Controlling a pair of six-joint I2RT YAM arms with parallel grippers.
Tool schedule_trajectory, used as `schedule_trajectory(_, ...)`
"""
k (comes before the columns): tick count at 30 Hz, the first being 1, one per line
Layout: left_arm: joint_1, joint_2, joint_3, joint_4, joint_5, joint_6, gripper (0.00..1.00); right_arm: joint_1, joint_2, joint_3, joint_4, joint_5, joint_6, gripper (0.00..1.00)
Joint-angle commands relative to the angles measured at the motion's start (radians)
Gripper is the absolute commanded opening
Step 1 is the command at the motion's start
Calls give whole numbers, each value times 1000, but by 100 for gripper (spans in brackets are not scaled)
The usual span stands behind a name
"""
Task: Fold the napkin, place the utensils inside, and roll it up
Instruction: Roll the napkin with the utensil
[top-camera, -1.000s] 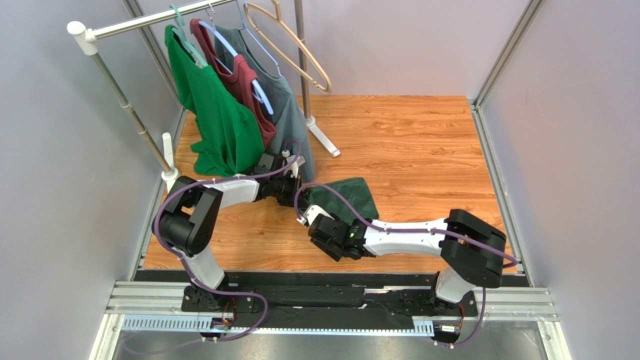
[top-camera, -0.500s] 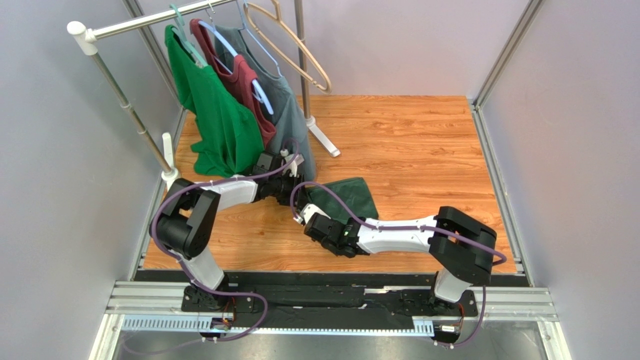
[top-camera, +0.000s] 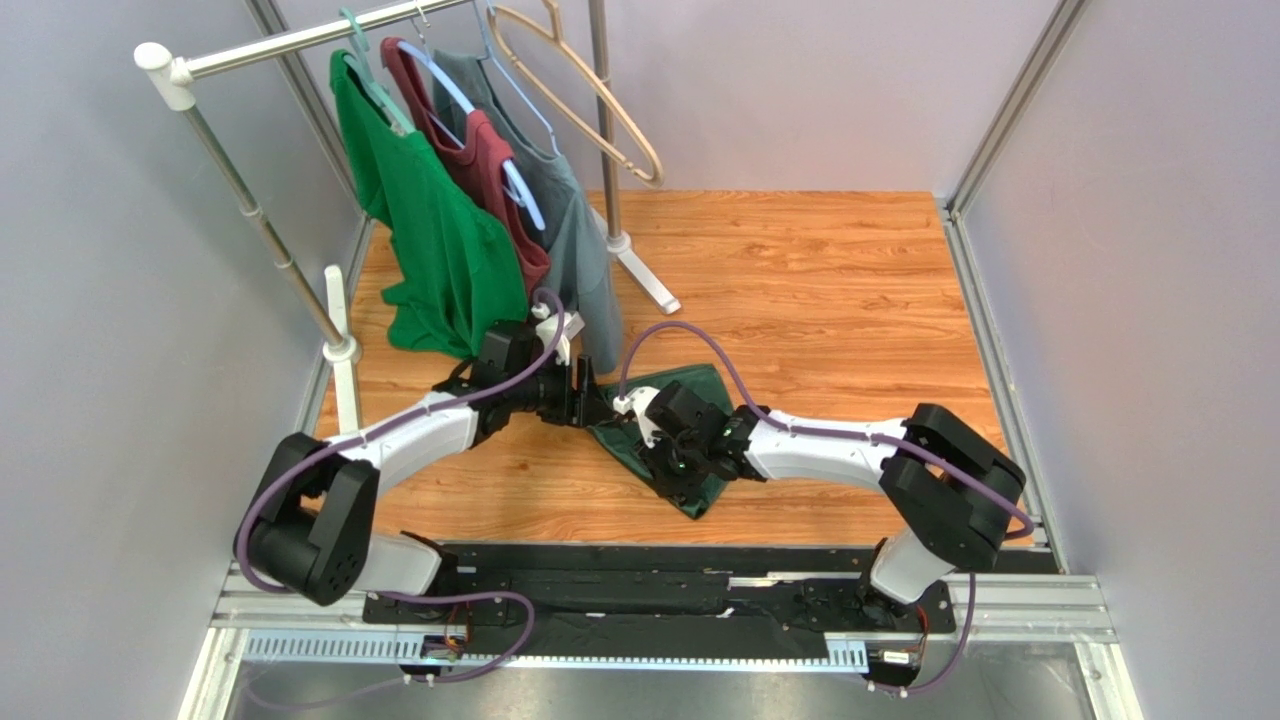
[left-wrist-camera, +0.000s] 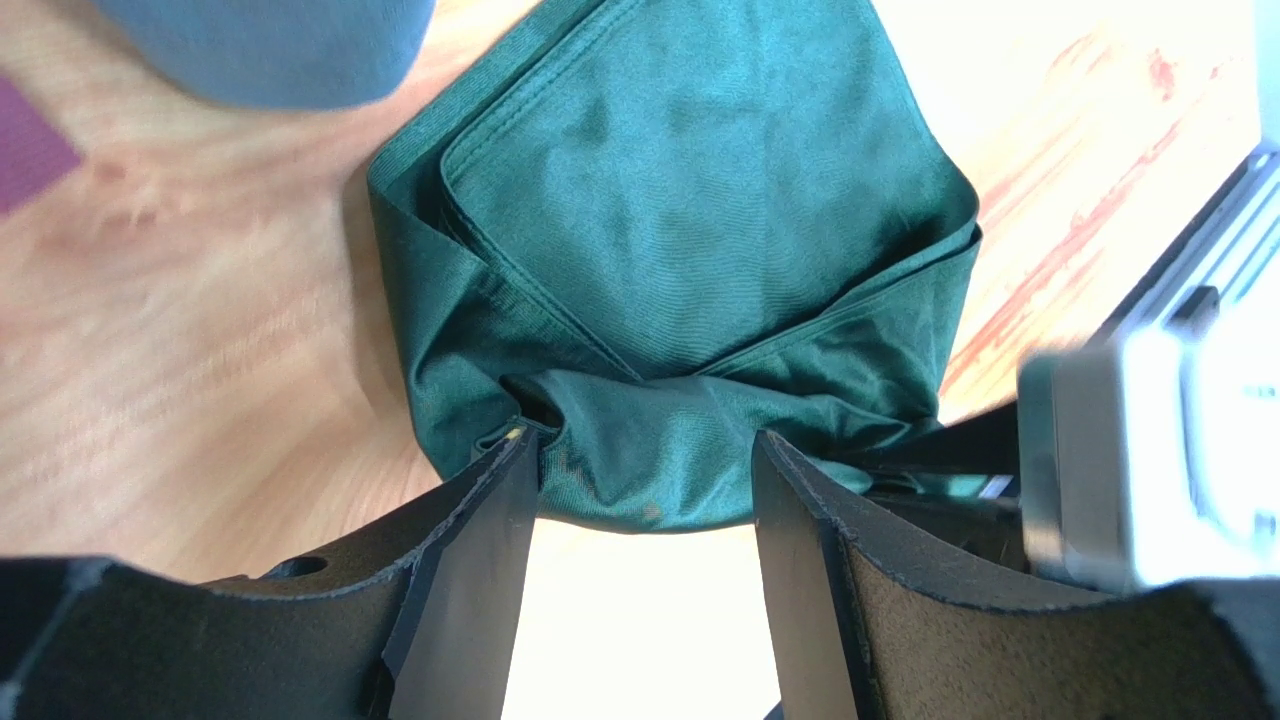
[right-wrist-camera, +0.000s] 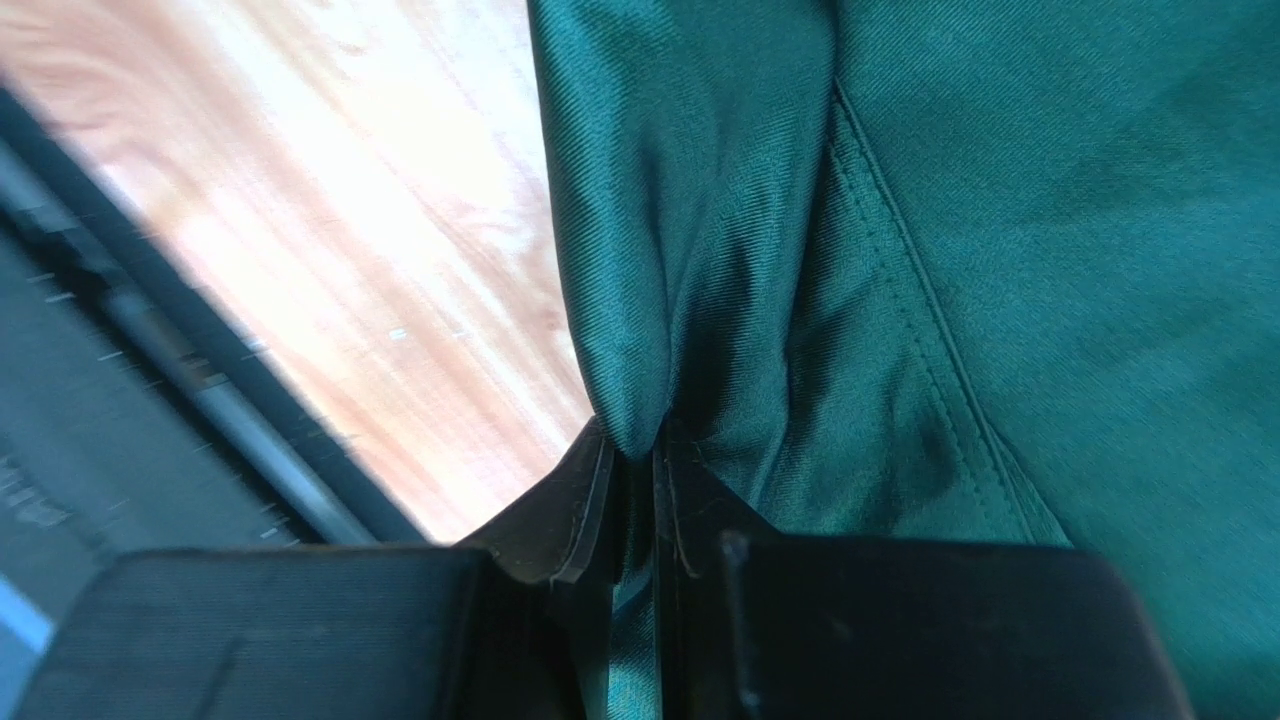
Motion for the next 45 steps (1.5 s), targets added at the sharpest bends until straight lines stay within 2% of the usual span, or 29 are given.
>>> schedule_trajectory(1,1,-108,-72,55,-33,-12,63,-57,14,-45,-3,-254,29,2)
schedule_trajectory(5,2,-231,-148,65,-119,-35,64,-116,29,-45,4,-350,22,2)
schedule_trajectory(8,1,-314,-182,75,-133,-23,64,-149,54,-27,-1,-422,14,1)
schedule_trajectory(14,-1,-391,-268,179,-56,49,64,-224,108,7,-12,-548,11,1)
schedule_trajectory(15,-4,-389,-282,237,-41,54,64,-237,115,12,-13,-567,14,1)
schedule_trajectory(17,-12,-377,-306,308,-28,66,64,-273,138,25,-13,-616,23,0)
schedule_trajectory(22,-15,-312,-282,292,-77,53,64,-336,181,45,-7,-706,26,0)
schedule_trajectory(27,-15,-256,-302,413,-97,28,65,-376,213,53,-3,-769,29,0)
schedule_trajectory(32,-15,-106,-268,523,-70,23,65,-399,252,65,2,-818,31,0)
schedule_trajectory(36,-15,10,-241,603,-50,7,65,-409,273,76,-3,-826,31,0)
schedule_trajectory(45,-15,92,-192,641,-54,22,65,-426,301,90,-15,-835,29,0)
